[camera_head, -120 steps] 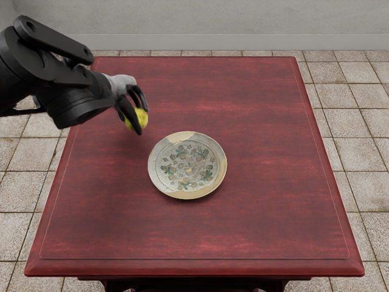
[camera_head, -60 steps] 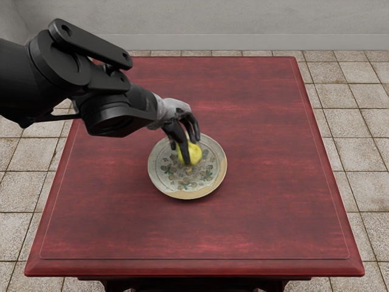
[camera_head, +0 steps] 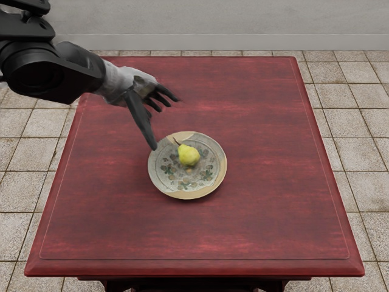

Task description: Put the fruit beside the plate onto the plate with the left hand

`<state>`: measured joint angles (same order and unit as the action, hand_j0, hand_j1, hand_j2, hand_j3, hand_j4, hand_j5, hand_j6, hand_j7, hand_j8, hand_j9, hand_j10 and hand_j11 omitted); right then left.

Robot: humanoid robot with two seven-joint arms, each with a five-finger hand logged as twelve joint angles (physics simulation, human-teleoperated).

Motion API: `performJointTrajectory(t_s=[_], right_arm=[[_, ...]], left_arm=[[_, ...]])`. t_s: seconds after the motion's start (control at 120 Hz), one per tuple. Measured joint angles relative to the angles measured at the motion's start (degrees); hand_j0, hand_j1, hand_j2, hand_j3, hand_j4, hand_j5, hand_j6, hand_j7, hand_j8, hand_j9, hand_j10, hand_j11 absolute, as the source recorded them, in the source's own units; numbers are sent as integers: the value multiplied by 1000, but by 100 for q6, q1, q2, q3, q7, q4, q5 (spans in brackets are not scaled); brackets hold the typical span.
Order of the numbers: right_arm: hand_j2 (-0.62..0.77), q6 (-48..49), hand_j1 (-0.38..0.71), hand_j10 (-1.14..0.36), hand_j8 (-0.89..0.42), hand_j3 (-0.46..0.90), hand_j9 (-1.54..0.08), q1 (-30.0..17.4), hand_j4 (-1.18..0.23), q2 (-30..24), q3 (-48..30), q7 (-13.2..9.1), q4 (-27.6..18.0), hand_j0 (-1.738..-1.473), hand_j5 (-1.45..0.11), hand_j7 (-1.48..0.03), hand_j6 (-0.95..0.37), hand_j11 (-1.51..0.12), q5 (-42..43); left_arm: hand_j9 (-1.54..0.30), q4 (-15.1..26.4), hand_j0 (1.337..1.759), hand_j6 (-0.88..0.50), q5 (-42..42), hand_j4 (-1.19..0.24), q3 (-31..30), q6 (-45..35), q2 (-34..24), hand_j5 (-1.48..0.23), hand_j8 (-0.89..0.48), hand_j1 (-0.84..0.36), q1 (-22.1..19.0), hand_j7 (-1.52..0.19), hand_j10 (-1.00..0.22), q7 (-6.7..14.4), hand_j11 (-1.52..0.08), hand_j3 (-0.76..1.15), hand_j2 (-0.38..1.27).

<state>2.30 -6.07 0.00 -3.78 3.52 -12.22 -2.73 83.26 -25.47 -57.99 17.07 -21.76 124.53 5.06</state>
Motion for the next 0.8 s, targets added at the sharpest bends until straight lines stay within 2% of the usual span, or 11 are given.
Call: performJointTrajectory(t_s=[0.075,0.142,0.167,0.358,0.8], right_arm=[[-2,2,-335,-11,-11,0,-15,0,-11,0,0,0,0,-1658,-15,-15,-11,-15,0],[-2,2,-335,-11,-11,0,-15,0,-11,0,0,0,0,-1658,-15,-15,-11,-15,0],[-2,3,-335,-11,-11,0,-15,0,-11,0,-1,0,0,-1658,-15,-15,-11,-15,0],[-2,6,-335,-11,-11,0,-15,0,-11,0,0,0,0,-1658,-15,-15,-11,-15,0],[-2,7,-335,-11,-11,0,-15,0,-11,0,0,0,0,-1658,-15,-15,-11,-15,0]], left_arm=[[-120,5,1658,-61,26,-89,-400,920,-1346,-124,-58,251,-50,-122,-89,16,-120,0,80],[-89,1,1658,-46,368,-66,-487,1333,-2545,-92,-44,276,1,-90,-66,31,-89,0,58],[-80,-2,1658,-41,492,-59,-495,1432,-2786,-82,-39,284,0,-81,-59,35,-80,0,52],[-37,-10,1658,-20,861,-27,-517,1736,-2832,-38,-20,319,1,-37,-27,46,-37,0,21],[-12,-11,1658,-9,930,-10,-521,1792,-2832,-12,-9,338,1,-12,-9,48,-12,0,3]])
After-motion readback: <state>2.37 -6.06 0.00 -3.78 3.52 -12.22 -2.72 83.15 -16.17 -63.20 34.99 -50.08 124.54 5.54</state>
